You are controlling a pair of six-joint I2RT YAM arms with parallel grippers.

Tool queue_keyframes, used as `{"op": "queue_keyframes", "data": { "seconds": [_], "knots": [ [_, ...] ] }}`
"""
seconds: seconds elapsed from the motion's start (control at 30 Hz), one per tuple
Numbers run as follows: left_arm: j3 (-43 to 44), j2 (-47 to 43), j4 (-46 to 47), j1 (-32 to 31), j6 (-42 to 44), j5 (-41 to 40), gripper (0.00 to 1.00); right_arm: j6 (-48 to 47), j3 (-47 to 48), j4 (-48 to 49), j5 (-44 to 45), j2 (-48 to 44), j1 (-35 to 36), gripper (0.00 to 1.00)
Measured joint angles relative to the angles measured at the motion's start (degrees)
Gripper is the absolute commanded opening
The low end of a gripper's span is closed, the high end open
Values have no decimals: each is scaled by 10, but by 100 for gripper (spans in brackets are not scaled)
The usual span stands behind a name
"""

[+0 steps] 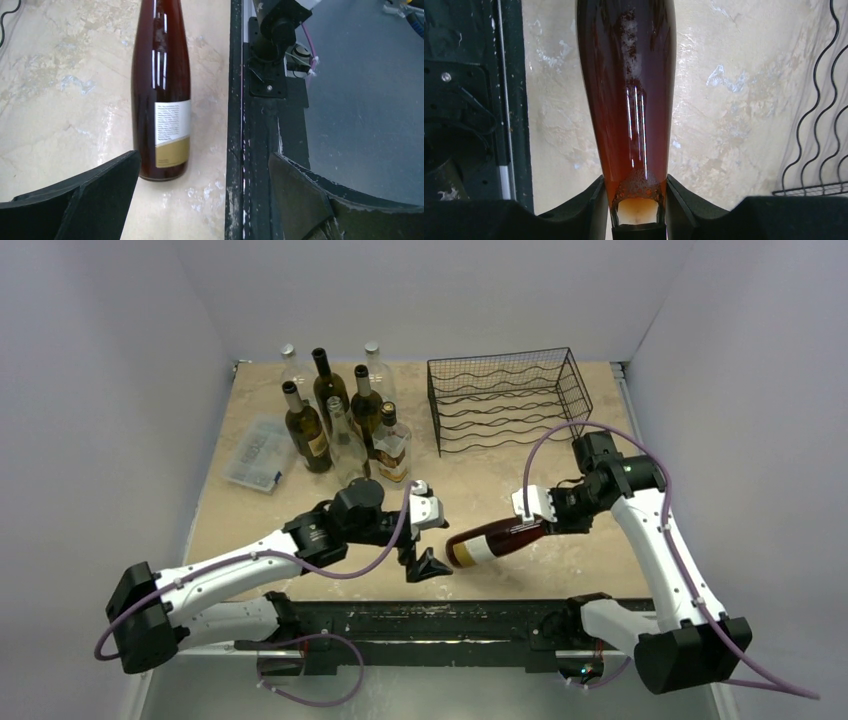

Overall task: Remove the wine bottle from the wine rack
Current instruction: Pick up the wine bottle from the wine rack.

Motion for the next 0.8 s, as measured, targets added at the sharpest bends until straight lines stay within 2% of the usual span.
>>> {"op": "queue_keyframes", "data": {
  "seconds": [0.23,0.57,0.8],
  "knots": [
    [11,120,124,-3,-63,14,100,-93,-1,-25,1,-38,10,0],
    [88,295,286,-4,-181,58,100,-152,-31,0,-8,-81,23,0],
    [146,387,333,-4,-224,87,100,-178,-38,5,-21,-101,25,0]
  ]
}}
